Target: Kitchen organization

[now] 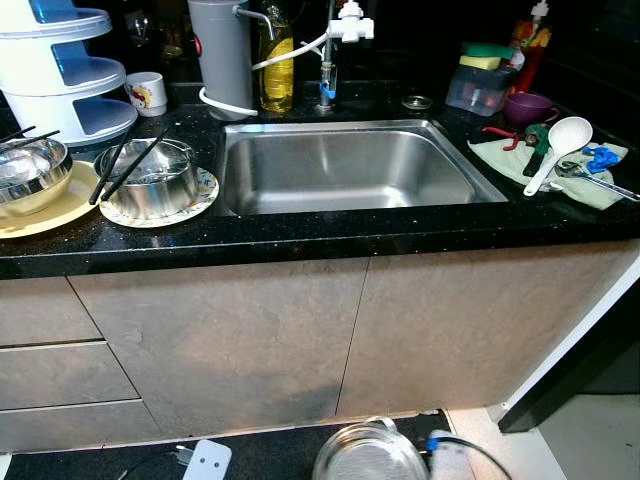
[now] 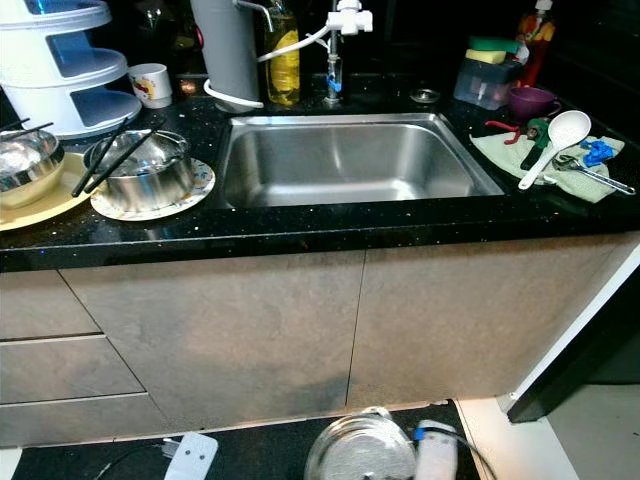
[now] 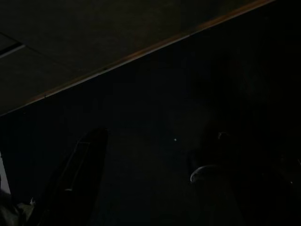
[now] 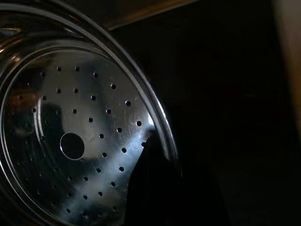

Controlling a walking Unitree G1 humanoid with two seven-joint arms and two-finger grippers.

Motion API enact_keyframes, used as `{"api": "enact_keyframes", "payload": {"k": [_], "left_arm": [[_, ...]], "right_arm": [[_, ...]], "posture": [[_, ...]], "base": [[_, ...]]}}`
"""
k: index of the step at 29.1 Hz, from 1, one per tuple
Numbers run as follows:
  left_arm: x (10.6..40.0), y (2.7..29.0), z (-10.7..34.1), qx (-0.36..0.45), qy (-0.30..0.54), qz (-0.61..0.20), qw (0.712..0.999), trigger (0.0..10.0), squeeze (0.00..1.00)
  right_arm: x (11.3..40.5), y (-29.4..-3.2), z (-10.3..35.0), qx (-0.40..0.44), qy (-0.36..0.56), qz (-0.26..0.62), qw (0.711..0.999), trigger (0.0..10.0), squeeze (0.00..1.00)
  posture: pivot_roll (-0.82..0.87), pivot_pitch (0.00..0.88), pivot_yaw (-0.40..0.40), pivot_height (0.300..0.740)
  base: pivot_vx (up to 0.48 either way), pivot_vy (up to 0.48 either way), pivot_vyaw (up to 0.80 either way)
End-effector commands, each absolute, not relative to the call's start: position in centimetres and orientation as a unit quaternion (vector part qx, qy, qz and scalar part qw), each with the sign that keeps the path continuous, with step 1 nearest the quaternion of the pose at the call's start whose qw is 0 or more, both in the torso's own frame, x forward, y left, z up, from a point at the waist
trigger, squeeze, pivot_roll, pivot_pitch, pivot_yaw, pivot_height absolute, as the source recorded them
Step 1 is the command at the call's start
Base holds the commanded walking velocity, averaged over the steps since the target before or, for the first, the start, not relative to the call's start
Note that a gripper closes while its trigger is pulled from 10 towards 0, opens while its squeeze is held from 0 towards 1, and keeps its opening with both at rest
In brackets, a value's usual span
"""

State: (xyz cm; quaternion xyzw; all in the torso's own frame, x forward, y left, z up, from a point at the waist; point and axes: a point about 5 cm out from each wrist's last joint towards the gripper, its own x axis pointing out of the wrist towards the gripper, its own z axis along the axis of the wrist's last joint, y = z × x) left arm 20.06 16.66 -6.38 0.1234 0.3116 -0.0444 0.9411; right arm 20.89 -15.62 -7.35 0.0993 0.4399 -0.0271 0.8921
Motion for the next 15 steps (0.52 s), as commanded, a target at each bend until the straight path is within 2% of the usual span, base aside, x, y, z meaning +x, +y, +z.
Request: {"api": "enact_keyframes", "payload": {"k": [1,10,15], "left_arm": [[19.6,16.8,-6.7,0.126,0.324,-0.047,0.937,10.0,0.0],[19.7,17.0,-6.7,0.118,0.331,-0.035,0.935,10.0,0.0],[19.4,17.4,-7.2,0.108,0.36,-0.022,0.926,10.0,0.0]], "right_arm": [[18.9,-15.8,-8.5,0.088,0.48,-0.024,0.872,10.0,0.0],[18.8,-16.3,-8.5,0.066,0.484,-0.029,0.872,10.0,0.0],[19.3,-17.0,-8.2,0.053,0.467,-0.037,0.882,10.0,0.0]], "posture": [[-0.05,0.132,-0.057,0.74],[-0.04,0.123,-0.053,0.74],[-0.05,0.123,-0.052,0.74]], "base": [[0.0,0.0,0.0],[0.0,0.0,0.0],[0.0,0.0,0.0]]}}
